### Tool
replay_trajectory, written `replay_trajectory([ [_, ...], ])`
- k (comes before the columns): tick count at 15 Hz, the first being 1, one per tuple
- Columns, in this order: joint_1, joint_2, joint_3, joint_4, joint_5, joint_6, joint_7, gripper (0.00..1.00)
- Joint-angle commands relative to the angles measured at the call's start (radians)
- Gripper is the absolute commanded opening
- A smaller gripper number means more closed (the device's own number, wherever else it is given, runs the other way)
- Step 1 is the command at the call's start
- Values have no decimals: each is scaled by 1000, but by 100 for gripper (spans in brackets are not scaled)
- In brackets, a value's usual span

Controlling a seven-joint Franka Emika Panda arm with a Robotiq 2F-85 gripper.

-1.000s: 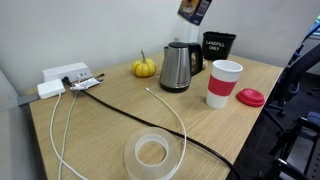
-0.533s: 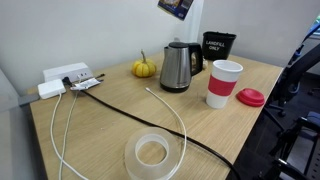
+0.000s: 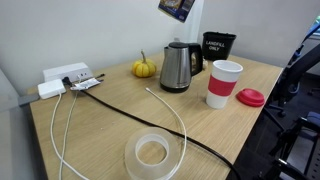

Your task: Move the can to the left

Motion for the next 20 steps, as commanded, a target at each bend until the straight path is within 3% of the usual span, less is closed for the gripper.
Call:
replay_trajectory([
  [1, -4, 26, 23, 24, -5, -27, -61, 38],
  [9, 20, 187, 81, 109, -49, -24, -166, 38],
  [17, 53, 348, 104, 192, -280, -17, -135, 38],
  [20, 75, 401, 102, 220, -318, -15, -94, 38],
])
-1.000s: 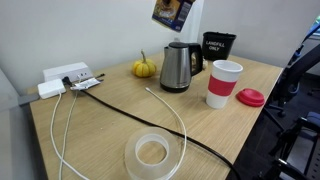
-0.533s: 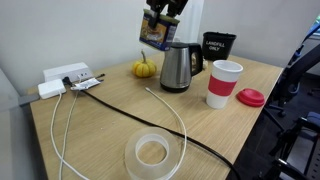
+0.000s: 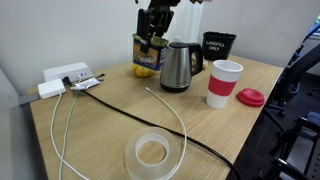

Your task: Move the can to the left

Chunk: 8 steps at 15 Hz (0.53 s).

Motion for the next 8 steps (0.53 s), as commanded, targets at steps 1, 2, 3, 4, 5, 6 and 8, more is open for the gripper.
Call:
replay_trajectory([
  [1, 20, 58, -4, 53, -46, -6, 44, 38],
  [2, 23, 78, -1, 67, -29, 0, 50, 38],
  [3, 27, 97, 0, 80, -20, 6, 61, 38],
  [4, 35, 121, -4, 95, -27, 17, 74, 38],
  [5, 41, 141, -7, 109, -31, 21, 83, 38],
  [6, 47, 162, -10, 123, -35, 26, 89, 38],
  [8, 57, 201, -13, 148, -34, 31, 91, 38],
])
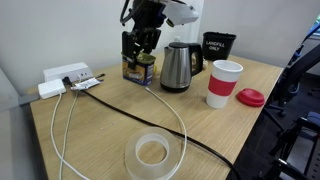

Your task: Move the can to the left

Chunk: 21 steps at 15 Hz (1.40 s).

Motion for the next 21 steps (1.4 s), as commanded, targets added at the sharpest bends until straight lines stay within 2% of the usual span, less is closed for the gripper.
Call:
replay_trajectory([
  [1, 23, 63, -16, 57, -17, 10, 16, 38],
  [11, 61, 177, -95, 78, -92, 27, 41, 38],
  [18, 67, 193, -95, 72, -78, 17, 44, 38],
  [19, 64, 192, -91, 74, -72, 15, 41, 47],
  [20, 61, 190, -87, 76, -68, 10, 34, 88],
  [21, 59, 187, -86, 78, -66, 5, 32, 88],
])
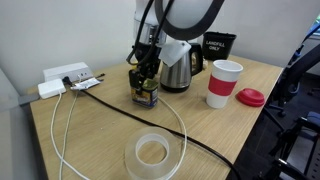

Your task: Move the can to the left

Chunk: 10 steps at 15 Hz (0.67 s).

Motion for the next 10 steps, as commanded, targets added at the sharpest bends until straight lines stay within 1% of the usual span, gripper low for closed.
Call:
replay_trajectory([
  [1, -5, -12, 3, 14, 11, -17, -7, 94],
  [2, -12, -19, 8, 18, 21, -21, -14, 98],
  [3, -18, -29, 13, 21, 29, -23, -20, 100],
  [6, -41, -85, 38, 15, 69, -22, -48, 100],
  [8, -42, -141, 38, 3, 72, -37, -51, 100],
  [9, -50, -172, 51, -7, 92, -47, -59, 100],
  [10, -68, -209, 76, -17, 140, -67, -84, 100],
])
